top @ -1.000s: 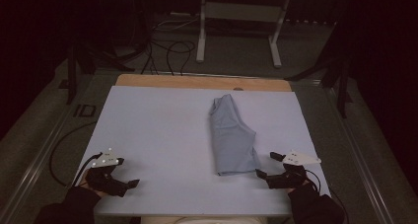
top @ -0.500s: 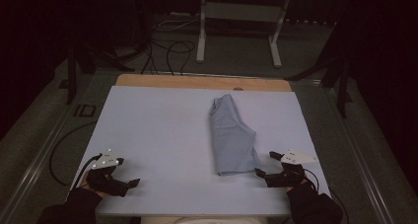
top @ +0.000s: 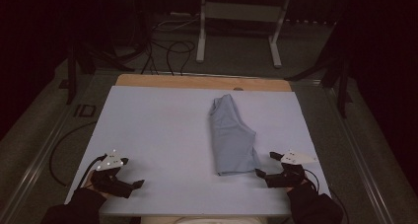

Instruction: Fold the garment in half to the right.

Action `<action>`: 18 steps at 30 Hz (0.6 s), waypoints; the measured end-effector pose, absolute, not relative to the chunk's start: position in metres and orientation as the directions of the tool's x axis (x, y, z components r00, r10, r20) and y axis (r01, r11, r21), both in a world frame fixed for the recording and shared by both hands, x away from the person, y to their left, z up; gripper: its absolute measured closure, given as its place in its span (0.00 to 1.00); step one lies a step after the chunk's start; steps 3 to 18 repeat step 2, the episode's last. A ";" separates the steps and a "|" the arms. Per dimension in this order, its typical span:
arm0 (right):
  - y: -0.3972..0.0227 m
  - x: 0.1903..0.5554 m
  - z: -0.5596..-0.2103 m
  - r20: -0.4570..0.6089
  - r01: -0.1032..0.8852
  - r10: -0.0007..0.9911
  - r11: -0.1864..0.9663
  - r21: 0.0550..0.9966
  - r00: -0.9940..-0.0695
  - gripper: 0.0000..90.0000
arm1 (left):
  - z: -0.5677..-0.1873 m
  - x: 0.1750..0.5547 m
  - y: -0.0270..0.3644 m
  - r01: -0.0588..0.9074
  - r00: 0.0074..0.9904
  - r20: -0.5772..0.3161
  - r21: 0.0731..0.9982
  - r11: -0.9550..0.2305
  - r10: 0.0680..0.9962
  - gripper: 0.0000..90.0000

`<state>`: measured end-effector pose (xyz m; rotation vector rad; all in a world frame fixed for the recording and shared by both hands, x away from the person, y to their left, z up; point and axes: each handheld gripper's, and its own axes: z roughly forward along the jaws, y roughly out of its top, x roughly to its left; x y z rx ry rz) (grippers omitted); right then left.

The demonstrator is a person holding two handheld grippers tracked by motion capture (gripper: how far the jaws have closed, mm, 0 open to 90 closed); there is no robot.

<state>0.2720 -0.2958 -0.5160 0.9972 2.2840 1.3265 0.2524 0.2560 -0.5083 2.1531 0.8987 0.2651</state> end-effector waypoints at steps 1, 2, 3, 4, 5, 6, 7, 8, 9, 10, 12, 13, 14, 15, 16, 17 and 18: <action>-0.296 0.272 -0.516 0.074 0.412 0.704 0.324 0.852 -0.706 0.11 | -0.508 0.252 0.256 0.517 0.729 -0.098 0.728 -0.451 0.678 0.00; -0.296 0.272 -0.516 0.071 0.412 0.706 0.326 0.851 -0.705 0.11 | -0.508 0.253 0.256 0.518 0.728 -0.100 0.729 -0.448 0.678 0.00; -0.296 0.272 -0.516 0.071 0.412 0.706 0.326 0.851 -0.705 0.11 | -0.508 0.253 0.256 0.518 0.728 -0.100 0.729 -0.448 0.678 0.00; -0.296 0.272 -0.516 0.071 0.412 0.706 0.326 0.851 -0.705 0.11 | -0.508 0.253 0.256 0.518 0.728 -0.100 0.729 -0.448 0.678 0.00; -0.296 0.272 -0.516 0.071 0.412 0.706 0.326 0.851 -0.705 0.11 | -0.508 0.253 0.256 0.518 0.728 -0.100 0.729 -0.448 0.678 0.00; -0.296 0.272 -0.516 0.071 0.412 0.706 0.326 0.851 -0.705 0.11 | -0.508 0.253 0.256 0.518 0.728 -0.100 0.729 -0.448 0.678 0.00; -0.296 0.272 -0.516 0.071 0.412 0.706 0.326 0.851 -0.705 0.11 | -0.508 0.253 0.256 0.518 0.728 -0.100 0.729 -0.448 0.678 0.00; -0.296 0.272 -0.516 0.071 0.412 0.706 0.326 0.851 -0.705 0.11 | -0.508 0.253 0.256 0.518 0.728 -0.100 0.729 -0.448 0.678 0.00; -0.296 0.272 -0.516 0.071 0.412 0.706 0.326 0.851 -0.705 0.11 | -0.508 0.253 0.256 0.518 0.728 -0.100 0.729 -0.448 0.678 0.00; -0.296 0.272 -0.516 0.071 0.412 0.706 0.326 0.851 -0.705 0.11 | -0.508 0.253 0.256 0.518 0.728 -0.100 0.729 -0.448 0.678 0.00; -0.296 0.272 -0.516 0.071 0.412 0.706 0.326 0.851 -0.705 0.11 | -0.508 0.253 0.256 0.518 0.728 -0.100 0.729 -0.448 0.678 0.00; -0.296 0.272 -0.516 0.071 0.412 0.706 0.326 0.851 -0.705 0.11 | -0.508 0.253 0.256 0.518 0.728 -0.100 0.729 -0.448 0.678 0.00; -0.296 0.272 -0.516 0.071 0.412 0.706 0.326 0.851 -0.705 0.11 | -0.508 0.253 0.256 0.518 0.728 -0.100 0.729 -0.448 0.678 0.00; -0.296 0.272 -0.516 0.071 0.412 0.706 0.326 0.851 -0.705 0.11 | -0.508 0.253 0.256 0.518 0.728 -0.100 0.729 -0.448 0.678 0.00; -0.296 0.272 -0.516 0.071 0.412 0.706 0.326 0.851 -0.705 0.11 | -0.508 0.253 0.256 0.518 0.728 -0.100 0.729 -0.448 0.678 0.00; -0.296 0.272 -0.516 0.071 0.412 0.706 0.326 0.851 -0.705 0.11 | -0.508 0.253 0.256 0.518 0.728 -0.100 0.729 -0.448 0.678 0.00; -0.296 0.272 -0.516 0.071 0.412 0.706 0.326 0.851 -0.705 0.11 | -0.508 0.253 0.256 0.518 0.728 -0.100 0.729 -0.448 0.678 0.00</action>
